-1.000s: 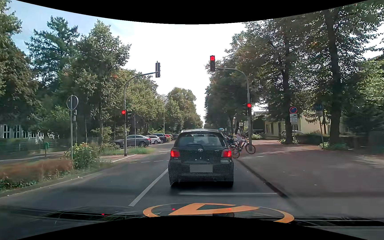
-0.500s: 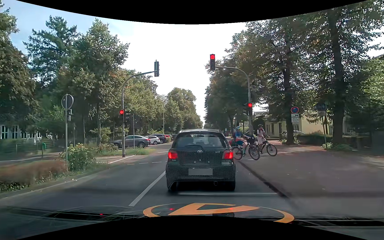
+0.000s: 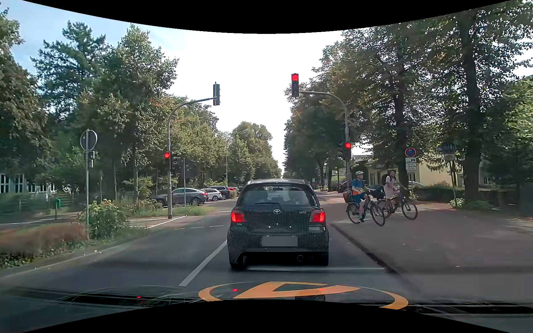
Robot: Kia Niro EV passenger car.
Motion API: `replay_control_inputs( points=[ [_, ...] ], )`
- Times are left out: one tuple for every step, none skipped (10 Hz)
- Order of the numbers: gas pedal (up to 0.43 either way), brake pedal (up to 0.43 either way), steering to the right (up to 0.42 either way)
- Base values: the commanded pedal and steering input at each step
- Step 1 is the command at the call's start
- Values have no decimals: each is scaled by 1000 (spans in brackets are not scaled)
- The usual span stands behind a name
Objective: Follow the waypoints while adhering to traffic rules and regulations
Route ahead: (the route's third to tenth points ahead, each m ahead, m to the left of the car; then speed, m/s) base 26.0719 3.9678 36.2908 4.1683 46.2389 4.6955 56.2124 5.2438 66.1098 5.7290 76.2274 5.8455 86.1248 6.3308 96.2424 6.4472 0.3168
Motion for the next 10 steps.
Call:
replay_control_inputs(
  points=[
    [0,152,3],
    [0,152,2],
    [0,159,3],
    [0,159,3],
    [0,159,3],
    [0,165,2],
    [0,165,2],
    [0,171,3],
    [0,177,2],
    [0,177,3]
  ],
)
